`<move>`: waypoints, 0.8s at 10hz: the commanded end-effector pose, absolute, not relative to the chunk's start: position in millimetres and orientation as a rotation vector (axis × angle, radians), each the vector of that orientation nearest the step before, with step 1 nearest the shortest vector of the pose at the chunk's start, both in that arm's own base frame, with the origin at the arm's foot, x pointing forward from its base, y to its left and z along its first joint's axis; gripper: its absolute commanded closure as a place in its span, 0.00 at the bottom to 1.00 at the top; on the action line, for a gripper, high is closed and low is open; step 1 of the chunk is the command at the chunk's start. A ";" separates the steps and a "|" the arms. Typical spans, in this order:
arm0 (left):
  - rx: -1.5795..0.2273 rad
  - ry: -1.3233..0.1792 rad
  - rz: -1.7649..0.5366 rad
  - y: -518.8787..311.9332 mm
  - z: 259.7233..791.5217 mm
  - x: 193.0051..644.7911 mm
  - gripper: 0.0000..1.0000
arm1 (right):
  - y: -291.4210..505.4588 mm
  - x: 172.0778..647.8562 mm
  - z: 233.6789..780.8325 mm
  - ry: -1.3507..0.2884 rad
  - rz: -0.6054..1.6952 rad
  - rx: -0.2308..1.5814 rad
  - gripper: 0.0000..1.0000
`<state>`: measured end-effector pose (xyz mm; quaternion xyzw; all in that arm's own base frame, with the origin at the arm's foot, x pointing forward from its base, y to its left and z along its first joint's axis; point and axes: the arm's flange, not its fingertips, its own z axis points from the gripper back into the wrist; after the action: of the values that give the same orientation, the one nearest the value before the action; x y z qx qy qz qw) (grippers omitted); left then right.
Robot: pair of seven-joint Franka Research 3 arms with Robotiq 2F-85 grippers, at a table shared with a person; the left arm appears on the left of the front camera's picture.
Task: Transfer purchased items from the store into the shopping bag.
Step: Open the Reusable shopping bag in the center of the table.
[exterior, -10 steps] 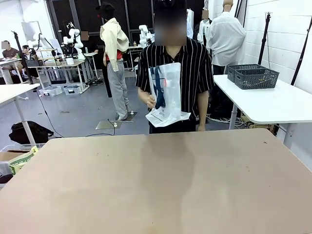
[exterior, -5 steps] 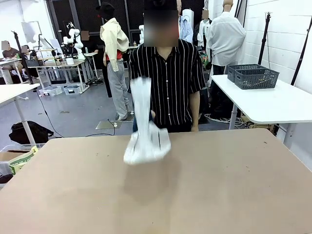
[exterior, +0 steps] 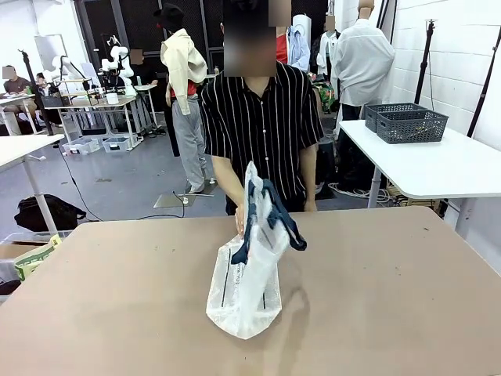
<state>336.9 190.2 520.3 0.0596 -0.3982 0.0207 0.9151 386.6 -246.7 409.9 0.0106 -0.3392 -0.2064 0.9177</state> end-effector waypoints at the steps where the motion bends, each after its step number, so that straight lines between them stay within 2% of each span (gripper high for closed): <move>1: 0.128 -0.813 0.057 191.0 518.9 337.3 0.00 | -245.5 384.7 412.5 -0.692 -0.410 0.012 0.00; 6: 0.123 -0.820 0.043 190.2 520.3 336.9 0.00 | -246.7 386.6 409.9 -0.698 -0.424 0.022 0.00; 8: 0.088 -0.913 -0.173 125.6 563.7 394.8 0.00 | -188.1 400.8 473.3 -0.740 -0.309 0.136 0.00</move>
<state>360.9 148.2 545.6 0.0568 -0.4194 -0.0394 0.9052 399.5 -216.2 436.3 0.0305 -0.3535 -0.1745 0.9185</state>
